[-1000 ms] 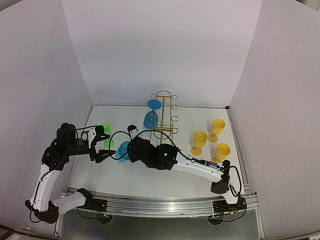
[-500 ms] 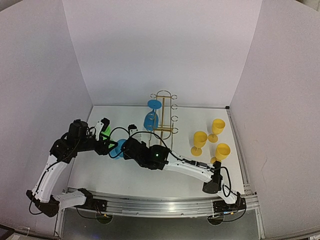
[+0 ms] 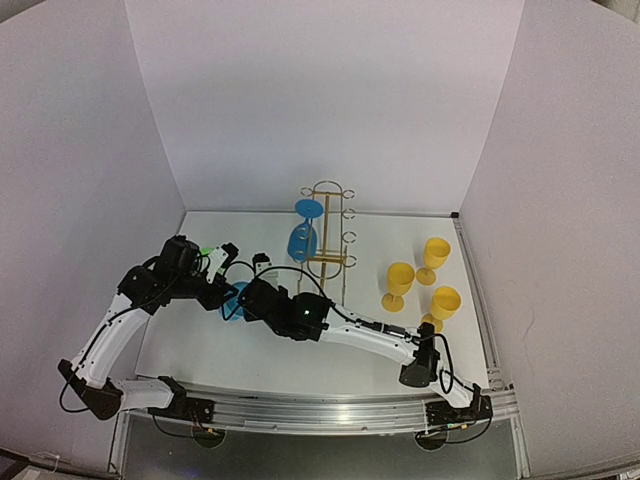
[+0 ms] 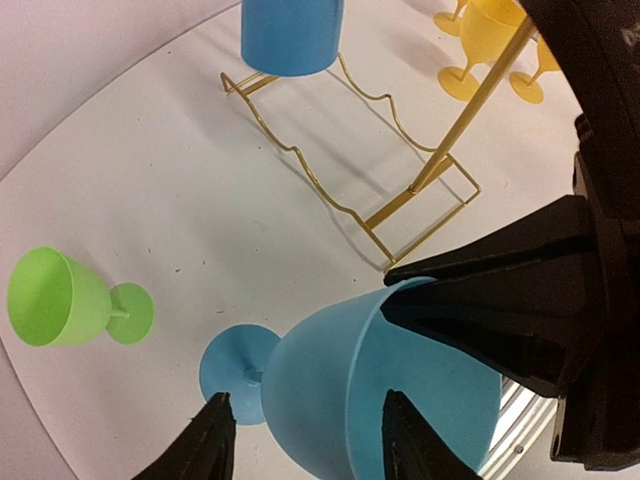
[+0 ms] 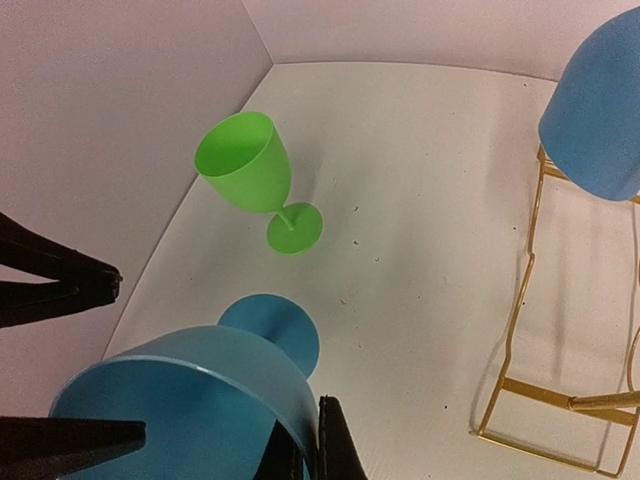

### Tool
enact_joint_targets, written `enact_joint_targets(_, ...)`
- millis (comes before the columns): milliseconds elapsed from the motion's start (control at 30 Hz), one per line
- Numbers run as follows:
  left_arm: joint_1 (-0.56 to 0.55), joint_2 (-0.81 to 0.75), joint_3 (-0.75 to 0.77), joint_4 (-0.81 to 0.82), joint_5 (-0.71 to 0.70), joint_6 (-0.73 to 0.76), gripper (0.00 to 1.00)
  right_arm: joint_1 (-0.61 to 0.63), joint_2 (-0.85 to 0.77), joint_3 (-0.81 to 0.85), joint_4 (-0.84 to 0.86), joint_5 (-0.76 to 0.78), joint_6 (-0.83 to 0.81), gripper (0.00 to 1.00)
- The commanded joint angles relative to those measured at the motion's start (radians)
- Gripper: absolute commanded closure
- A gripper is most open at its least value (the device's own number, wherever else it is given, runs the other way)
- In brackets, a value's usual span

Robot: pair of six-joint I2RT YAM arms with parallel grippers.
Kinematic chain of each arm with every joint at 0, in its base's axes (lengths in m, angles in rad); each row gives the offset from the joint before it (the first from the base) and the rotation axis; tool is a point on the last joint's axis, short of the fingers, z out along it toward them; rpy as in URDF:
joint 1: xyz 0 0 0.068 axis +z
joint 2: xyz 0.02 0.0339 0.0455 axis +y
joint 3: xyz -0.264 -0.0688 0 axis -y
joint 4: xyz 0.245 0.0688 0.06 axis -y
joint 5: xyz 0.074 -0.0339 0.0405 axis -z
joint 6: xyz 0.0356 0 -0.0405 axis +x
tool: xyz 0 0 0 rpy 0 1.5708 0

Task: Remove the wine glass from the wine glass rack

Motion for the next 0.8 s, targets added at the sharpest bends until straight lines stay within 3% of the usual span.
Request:
enact_joint_targets(0, 0.0, 0.028, 0.044, -0.049, -0.062, 0.06, 0.6, 0.006, 0.006, 0.047, 0.057, -0.014, -0.017, 1.0)
enact_joint_targets(400, -0.001, 0.064, -0.028, -0.059, -0.043, 0.118, 0.98, -0.006, -0.013, -0.033, 0.088, -0.041, 0.021, 1.0)
enact_joint_targets(600, 0.0, 0.083, -0.047, -0.041, -0.033, 0.091, 1.0, -0.012, -0.02, -0.054, 0.105, -0.065, 0.014, 1.0)
enact_joint_targets(700, 0.002, 0.083, -0.07, -0.04, -0.067, 0.088, 1.0, -0.012, -0.032, -0.065, 0.133, -0.094, -0.026, 0.73)
enact_joint_targets(767, 0.023, 0.072, -0.092, -0.03, -0.09, 0.101, 1.0, -0.012, -0.041, -0.065, 0.14, -0.113, -0.054, 0.61)
